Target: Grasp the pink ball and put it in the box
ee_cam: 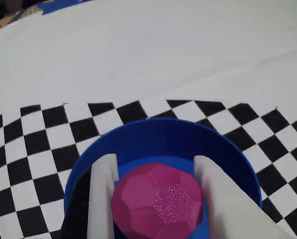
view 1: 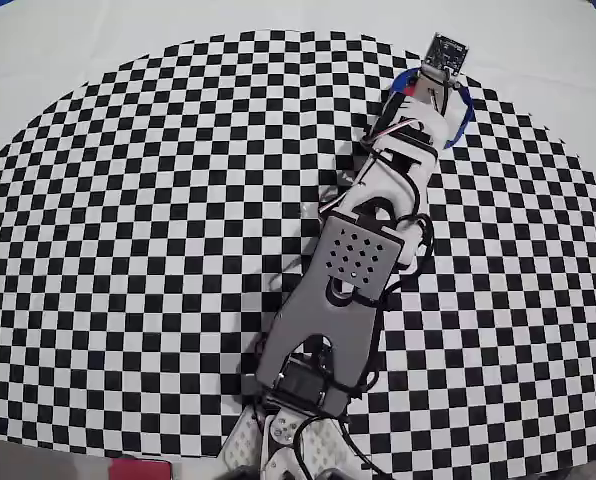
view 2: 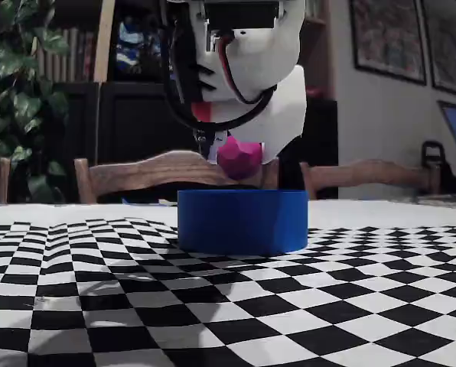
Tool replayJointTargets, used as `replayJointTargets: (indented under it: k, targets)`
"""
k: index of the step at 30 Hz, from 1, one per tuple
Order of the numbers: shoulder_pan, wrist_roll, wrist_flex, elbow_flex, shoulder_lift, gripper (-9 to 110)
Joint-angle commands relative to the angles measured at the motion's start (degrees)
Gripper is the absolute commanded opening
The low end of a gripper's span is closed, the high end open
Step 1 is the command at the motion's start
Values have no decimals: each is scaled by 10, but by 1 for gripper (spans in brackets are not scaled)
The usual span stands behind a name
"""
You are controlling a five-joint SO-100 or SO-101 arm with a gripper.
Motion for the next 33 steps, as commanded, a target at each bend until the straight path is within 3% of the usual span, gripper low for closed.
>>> replayJointTargets:
  k: [1,33]
  targets:
    - [9,-2,2,-53,1,0]
    - [11,-2,8,-125,-64,0]
